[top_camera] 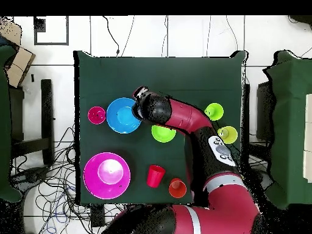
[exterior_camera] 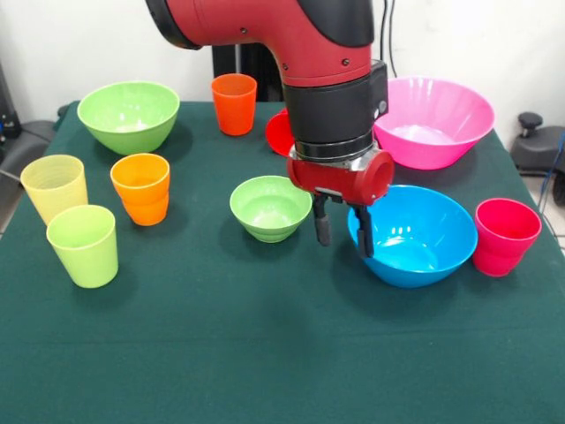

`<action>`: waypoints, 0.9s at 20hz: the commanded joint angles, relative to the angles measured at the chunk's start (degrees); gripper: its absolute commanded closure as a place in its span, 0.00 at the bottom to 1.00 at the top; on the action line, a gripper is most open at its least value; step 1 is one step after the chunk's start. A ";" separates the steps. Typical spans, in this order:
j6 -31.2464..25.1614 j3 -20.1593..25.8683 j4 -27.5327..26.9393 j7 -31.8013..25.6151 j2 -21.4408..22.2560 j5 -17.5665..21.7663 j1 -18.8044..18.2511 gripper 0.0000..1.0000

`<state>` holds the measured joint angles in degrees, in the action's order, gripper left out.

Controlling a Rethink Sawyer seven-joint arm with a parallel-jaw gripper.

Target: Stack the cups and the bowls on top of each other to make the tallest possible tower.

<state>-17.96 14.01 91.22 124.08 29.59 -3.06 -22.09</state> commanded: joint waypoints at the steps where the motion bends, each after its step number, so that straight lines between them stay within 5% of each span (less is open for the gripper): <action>1: -6.38 4.91 3.62 2.61 -2.85 -0.85 0.52 0.00; 18: -10.67 4.63 3.20 2.09 -4.61 -0.93 0.78 0.00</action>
<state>-19.84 15.64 92.58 124.08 28.93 -3.24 -22.22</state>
